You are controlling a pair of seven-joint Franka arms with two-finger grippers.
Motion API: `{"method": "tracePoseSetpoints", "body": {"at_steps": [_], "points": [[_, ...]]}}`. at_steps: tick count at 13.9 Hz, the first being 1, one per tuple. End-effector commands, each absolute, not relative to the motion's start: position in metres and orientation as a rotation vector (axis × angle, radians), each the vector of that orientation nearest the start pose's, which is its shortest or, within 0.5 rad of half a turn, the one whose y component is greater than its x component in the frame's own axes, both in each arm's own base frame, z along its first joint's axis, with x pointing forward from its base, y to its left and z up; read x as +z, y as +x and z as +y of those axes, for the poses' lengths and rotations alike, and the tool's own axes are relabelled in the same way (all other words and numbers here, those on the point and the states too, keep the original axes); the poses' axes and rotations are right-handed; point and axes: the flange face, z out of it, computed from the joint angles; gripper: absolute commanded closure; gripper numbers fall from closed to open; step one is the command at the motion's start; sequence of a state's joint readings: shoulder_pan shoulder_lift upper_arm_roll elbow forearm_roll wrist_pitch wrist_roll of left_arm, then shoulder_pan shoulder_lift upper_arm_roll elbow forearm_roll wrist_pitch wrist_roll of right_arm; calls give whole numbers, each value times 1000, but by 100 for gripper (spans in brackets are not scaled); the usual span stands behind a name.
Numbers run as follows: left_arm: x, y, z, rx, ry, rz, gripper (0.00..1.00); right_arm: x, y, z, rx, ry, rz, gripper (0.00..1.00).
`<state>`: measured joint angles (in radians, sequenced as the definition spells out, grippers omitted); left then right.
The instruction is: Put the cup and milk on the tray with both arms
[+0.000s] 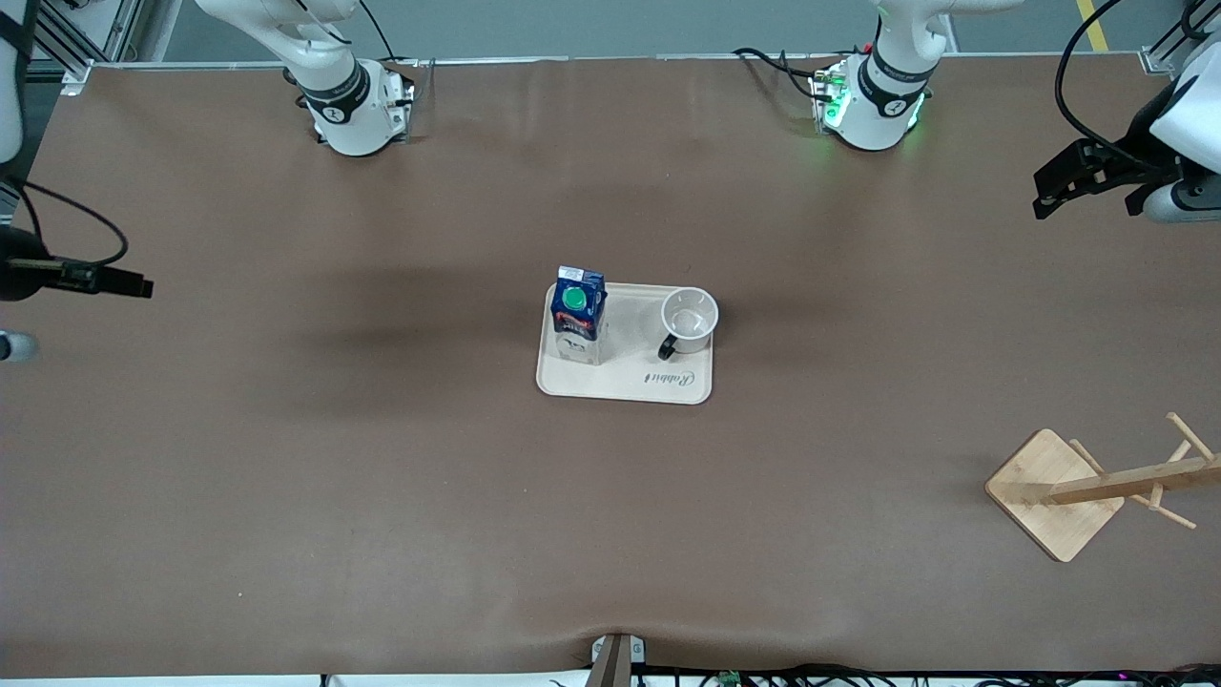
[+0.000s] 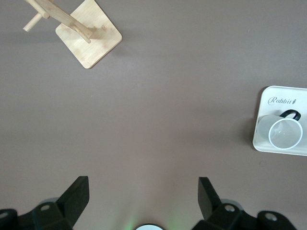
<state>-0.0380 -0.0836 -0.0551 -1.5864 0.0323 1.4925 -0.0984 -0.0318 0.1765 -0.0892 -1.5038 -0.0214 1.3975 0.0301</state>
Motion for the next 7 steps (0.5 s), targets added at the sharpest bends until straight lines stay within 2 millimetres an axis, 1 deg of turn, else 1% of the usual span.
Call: {"method": "tracePoseSetpoints", "body": {"at_steps": [1,2,3,4,5,6,7], "points": [[656,509,-48,-45,-3124,-9,0,562,562,-64,375,-3153,240,0],[654,511,-47,-41,-3125,-13,0,588,567,-48,296,-3181,192,0],[655,511,-48,-41,-3123,-16,0,616,566,-32,264,-3198,151,0],[655,510,-48,-39,-3123,-13,0,637,561,-23,272,-3192,130,0],[655,510,-50,-36,-3123,-9,0,663,558,-14,213,-3194,106,0],[655,510,-51,-36,-3123,-6,0,679,556,-1,155,-3202,75,0],[655,510,-51,-34,-3123,-9,0,680,555,6,158,-3215,60,0]]}}
